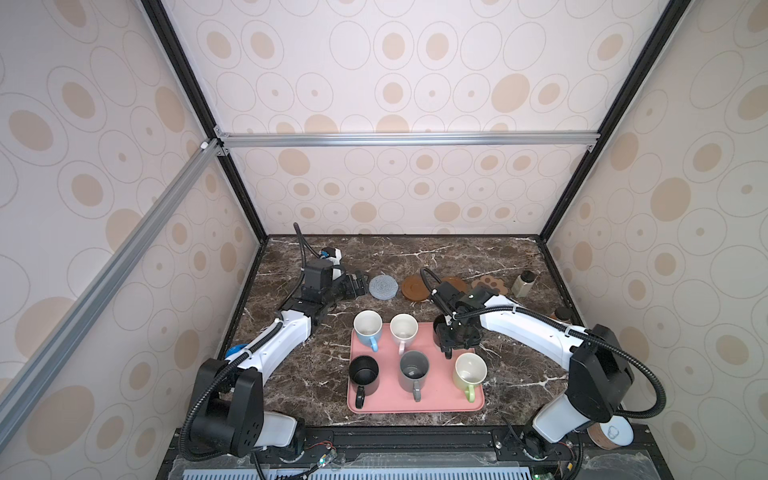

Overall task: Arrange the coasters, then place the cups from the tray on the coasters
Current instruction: 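Lower the open right gripper onto the black mug and close it, then lift the black mug off the pink tray with the right gripper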

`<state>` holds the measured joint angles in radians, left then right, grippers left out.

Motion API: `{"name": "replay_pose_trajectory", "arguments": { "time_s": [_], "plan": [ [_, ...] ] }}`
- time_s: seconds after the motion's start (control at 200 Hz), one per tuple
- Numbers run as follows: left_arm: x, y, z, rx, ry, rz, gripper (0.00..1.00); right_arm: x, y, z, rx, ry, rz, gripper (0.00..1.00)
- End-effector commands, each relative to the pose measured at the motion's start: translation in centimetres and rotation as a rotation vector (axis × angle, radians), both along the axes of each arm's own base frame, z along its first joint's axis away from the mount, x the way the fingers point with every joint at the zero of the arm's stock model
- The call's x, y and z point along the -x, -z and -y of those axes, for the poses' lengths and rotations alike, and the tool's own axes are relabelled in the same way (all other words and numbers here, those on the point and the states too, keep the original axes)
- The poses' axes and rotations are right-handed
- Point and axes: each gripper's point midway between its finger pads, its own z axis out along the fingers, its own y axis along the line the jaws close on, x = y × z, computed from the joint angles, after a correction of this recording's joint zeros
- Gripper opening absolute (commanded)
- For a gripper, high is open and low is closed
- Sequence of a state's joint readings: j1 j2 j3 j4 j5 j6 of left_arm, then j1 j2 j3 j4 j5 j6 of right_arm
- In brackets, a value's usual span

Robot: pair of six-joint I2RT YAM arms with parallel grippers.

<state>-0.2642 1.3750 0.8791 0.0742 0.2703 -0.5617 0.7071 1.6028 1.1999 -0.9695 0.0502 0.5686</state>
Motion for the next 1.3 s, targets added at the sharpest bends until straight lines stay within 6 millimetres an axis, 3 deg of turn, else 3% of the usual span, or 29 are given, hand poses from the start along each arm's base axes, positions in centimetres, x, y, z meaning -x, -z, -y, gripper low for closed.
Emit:
{"name": "replay_pose_trajectory", "arguments": {
  "time_s": [0.0,0.59,1.296],
  "plan": [
    [0.0,-1.6,-0.3,0.011,-0.013,0.04,1.0,-0.3,0.5,0.0,0.025,-0.003,0.012,0.57],
    [0.0,-1.9,-0.4,0.009,-0.015,0.047,1.0,-0.7,0.9,1.3,0.107,-0.021,0.026,0.47],
    [0.0,-1.9,-0.4,0.008,-0.017,0.044,1.0,-1.4,1.4,0.8,0.11,-0.052,0.037,0.33]
  ]
}}
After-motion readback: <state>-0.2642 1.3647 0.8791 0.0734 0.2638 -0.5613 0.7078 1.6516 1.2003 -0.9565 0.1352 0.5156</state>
